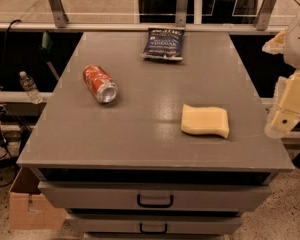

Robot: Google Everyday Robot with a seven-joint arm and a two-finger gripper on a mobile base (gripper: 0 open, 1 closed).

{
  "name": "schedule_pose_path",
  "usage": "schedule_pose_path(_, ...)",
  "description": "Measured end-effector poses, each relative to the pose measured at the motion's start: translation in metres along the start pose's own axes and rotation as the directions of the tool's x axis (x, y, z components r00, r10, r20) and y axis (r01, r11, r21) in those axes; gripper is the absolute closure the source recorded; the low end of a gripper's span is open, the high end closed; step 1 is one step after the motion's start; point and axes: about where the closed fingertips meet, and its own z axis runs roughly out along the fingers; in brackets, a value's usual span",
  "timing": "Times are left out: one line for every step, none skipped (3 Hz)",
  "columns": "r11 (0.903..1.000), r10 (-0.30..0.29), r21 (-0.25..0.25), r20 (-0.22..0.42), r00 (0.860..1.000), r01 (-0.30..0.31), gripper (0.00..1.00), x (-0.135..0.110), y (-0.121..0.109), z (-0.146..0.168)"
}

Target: Move blue chip bag near sponge

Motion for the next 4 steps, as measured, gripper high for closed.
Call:
schedule_pose_path(1.0000,0.003,0.008,0.009,1.000,-0.003,0.00,-0.001,-0.006,0.001)
schedule_pose_path(0.9995,-0.025,0.022,0.042,0.999,0.024,0.00,-0.016,-0.044,0.025)
schedule_pose_path(0.9988,-0.035,0.038,0.112,0.993,0.031,0.00,-0.032,-0.103,0.061)
schedule_pose_path(0.9986,-0.025,0.050,0.203,0.979,0.015,0.00,-0.053,-0.161,0.098)
